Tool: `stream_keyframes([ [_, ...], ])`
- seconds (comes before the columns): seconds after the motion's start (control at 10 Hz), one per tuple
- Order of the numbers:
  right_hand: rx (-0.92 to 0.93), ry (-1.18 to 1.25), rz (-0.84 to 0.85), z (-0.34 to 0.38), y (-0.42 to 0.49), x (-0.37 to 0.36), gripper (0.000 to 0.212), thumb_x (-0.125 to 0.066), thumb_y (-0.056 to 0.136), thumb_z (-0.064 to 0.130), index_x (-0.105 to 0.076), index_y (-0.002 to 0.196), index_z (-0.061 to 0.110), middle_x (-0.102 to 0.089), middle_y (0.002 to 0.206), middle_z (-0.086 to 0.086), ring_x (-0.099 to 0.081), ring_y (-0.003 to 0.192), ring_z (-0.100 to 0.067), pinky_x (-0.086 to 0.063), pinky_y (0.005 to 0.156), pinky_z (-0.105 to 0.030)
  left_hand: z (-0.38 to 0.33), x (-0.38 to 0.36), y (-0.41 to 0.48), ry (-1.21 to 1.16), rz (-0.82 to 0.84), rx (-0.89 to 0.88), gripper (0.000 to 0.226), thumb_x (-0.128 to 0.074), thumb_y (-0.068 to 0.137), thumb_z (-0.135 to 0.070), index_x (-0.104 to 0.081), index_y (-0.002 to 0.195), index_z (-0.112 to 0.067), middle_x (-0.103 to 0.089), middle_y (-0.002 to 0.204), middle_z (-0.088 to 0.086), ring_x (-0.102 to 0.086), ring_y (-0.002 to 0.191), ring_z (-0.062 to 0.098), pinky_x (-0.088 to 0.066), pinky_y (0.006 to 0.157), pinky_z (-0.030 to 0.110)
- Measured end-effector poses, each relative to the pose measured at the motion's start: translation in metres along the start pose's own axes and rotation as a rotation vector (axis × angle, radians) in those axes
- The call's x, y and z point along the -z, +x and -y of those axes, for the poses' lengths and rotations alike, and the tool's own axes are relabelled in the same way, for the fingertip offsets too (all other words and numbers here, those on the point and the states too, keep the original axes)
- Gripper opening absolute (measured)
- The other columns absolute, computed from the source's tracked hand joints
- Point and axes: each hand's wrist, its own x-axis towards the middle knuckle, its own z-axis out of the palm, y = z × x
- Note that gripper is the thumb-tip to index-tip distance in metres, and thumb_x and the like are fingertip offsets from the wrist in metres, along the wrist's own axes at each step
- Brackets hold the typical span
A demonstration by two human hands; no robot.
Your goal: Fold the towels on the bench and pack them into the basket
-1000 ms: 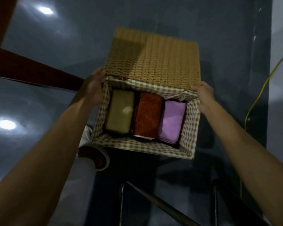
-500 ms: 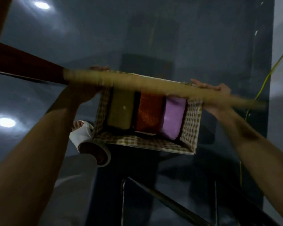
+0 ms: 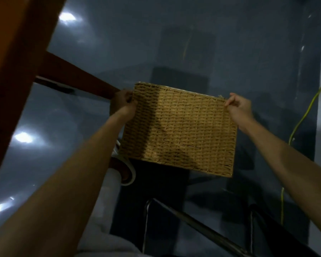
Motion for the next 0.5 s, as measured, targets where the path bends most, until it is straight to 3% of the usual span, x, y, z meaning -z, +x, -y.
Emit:
stream_keyframes([
  [0.1, 0.293, -0.446, -0.021, 0.008, -0.021, -0.001, 0.021, -0.054, 0.079, -0.009, -0.054, 0.080, 0.013, -0.058, 0.126, -0.012, -0.044, 0.133, -0.030, -0.036, 0.107, -0.037, -0.003, -0.005, -0.033, 0.028, 0.103, -0.038, 0.052, -0.058, 0.100, -0.020, -0.039, 0.147, -0.034, -0.059, 0.130, -0.003, -0.056, 0.122, 0.021, -0.044, 0.110, 0.043],
  [0.2, 0.403, -0.683, -0.010, 0.028, -0.044, -0.014, 0.011, -0.063, 0.084, 0.013, -0.054, 0.084, 0.019, -0.055, 0.126, -0.004, -0.041, 0.130, -0.026, -0.035, 0.108, -0.046, -0.003, 0.004, -0.070, 0.085, 0.241, -0.118, 0.064, -0.060, 0.100, -0.014, -0.030, 0.156, -0.022, -0.055, 0.136, 0.004, -0.050, 0.127, 0.022, -0.040, 0.109, 0.040],
  [0.3, 0.424, -0.781, 0.173, 0.053, -0.060, -0.044, 0.020, -0.067, 0.086, 0.039, -0.054, 0.090, 0.024, -0.052, 0.123, -0.001, -0.043, 0.124, -0.026, -0.040, 0.106, -0.047, -0.002, 0.024, -0.093, 0.205, 0.246, -0.179, 0.045, -0.061, 0.099, -0.017, -0.049, 0.142, -0.019, -0.062, 0.126, 0.008, -0.059, 0.119, 0.030, -0.046, 0.094, 0.036],
  [0.4, 0.463, -0.869, 0.377, 0.096, -0.070, -0.075, 0.031, -0.065, 0.089, 0.053, -0.058, 0.094, 0.024, -0.052, 0.127, -0.005, -0.047, 0.124, -0.030, -0.046, 0.102, -0.048, -0.004, 0.052, -0.108, 0.300, 0.293, -0.123, 0.033, -0.059, 0.102, -0.024, -0.052, 0.134, -0.019, -0.062, 0.119, 0.007, -0.061, 0.115, 0.032, -0.048, 0.090, 0.039],
  [0.5, 0.463, -0.892, 0.736, 0.147, -0.094, -0.105, 0.028, -0.062, 0.093, 0.047, -0.058, 0.081, 0.023, -0.059, 0.088, 0.001, -0.059, 0.084, -0.023, -0.047, 0.069, -0.036, 0.007, 0.081, -0.126, 0.407, 0.271, -0.062, 0.050, -0.060, 0.103, -0.031, -0.046, 0.147, -0.013, -0.058, 0.136, 0.011, -0.058, 0.121, 0.033, -0.048, 0.101, 0.046],
])
